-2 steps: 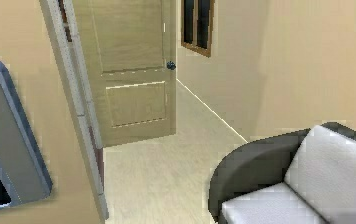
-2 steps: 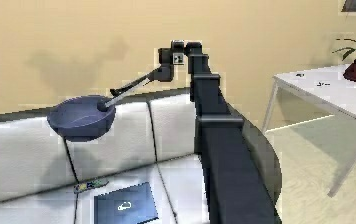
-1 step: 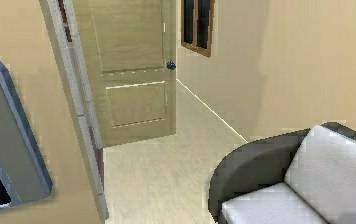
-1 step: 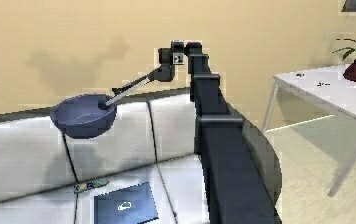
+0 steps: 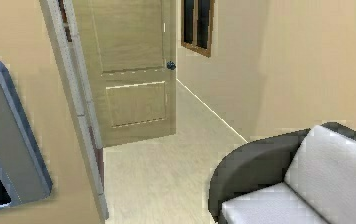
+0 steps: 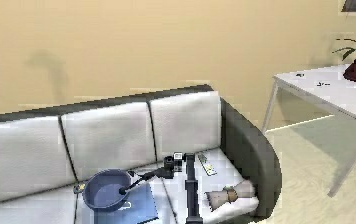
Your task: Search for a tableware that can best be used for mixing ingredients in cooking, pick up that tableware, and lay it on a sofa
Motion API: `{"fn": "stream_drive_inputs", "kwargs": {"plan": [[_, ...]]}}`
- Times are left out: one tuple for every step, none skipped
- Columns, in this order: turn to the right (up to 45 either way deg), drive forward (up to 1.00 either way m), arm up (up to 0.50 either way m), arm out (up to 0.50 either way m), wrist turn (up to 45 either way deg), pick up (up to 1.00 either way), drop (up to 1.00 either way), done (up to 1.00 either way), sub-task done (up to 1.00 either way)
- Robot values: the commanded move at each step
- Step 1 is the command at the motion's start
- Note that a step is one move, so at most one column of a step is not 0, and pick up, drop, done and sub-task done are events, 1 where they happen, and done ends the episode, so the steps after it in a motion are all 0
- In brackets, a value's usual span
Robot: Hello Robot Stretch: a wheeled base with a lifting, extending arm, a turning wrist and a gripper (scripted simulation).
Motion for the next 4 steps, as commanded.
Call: {"fn": "stream_drive_inputs", "kwargs": {"plan": [[0.0, 0.00, -0.32, 0.00, 0.0, 0.00, 0.00, 0.00, 0.00], [0.0, 0.00, 0.00, 0.00, 0.0, 0.00, 1.00, 0.00, 0.00], [0.0, 0.00, 0.10, 0.00, 0.0, 0.00, 0.00, 0.00, 0.00], [0.0, 0.00, 0.00, -0.08, 0.0, 0.00, 0.00, 0.00, 0.00]]}}
